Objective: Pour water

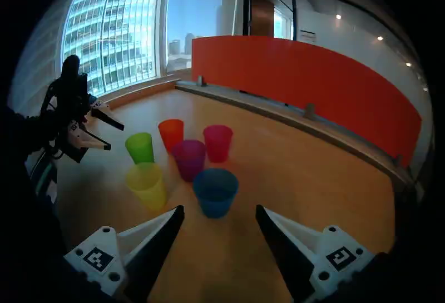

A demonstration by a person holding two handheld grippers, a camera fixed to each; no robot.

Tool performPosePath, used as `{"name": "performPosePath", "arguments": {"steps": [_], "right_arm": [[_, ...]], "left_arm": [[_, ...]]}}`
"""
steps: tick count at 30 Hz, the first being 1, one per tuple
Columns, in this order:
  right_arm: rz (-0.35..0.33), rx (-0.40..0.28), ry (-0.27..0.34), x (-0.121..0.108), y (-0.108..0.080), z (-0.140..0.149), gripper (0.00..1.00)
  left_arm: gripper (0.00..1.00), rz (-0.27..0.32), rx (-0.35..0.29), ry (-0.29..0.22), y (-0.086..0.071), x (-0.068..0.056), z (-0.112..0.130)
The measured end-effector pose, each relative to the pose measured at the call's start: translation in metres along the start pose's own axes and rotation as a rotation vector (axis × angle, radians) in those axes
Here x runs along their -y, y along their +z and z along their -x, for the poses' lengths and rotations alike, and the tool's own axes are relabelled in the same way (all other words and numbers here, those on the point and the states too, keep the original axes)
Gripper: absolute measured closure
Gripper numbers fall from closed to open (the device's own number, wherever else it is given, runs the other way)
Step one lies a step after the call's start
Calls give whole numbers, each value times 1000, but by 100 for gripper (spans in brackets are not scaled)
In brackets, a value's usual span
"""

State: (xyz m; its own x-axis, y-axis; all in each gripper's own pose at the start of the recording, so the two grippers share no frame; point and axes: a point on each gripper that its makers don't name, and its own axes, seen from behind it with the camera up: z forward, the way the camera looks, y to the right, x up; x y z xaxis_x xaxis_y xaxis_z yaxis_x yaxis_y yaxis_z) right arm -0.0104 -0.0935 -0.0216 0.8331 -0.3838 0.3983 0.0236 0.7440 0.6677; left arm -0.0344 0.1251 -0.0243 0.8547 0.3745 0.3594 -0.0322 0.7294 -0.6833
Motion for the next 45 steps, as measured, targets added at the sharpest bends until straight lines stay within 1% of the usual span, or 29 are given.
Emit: {"name": "performPosePath", "arguments": {"steps": [3,9,12,18,28,36,45], "right_arm": [[-1,6,-2,0,3,2,0],[-6,18,-6,2,12,7,0],[-8,25,-8,2,18,9,0],[-10,37,-10,2,32,11,0],[-25,61,-17,5,54,15,0],[-36,80,-14,5,71,19,0],[-46,95,-16,7,91,20,0]], "left_arm": [[3,-5,21,2,4,2,6],[2,-20,43,14,12,8,11],[3,-18,54,18,16,10,14],[3,-5,79,8,26,11,19],[2,15,115,3,47,10,24],[3,22,122,-11,60,12,21],[2,29,124,-18,68,13,18]]}}
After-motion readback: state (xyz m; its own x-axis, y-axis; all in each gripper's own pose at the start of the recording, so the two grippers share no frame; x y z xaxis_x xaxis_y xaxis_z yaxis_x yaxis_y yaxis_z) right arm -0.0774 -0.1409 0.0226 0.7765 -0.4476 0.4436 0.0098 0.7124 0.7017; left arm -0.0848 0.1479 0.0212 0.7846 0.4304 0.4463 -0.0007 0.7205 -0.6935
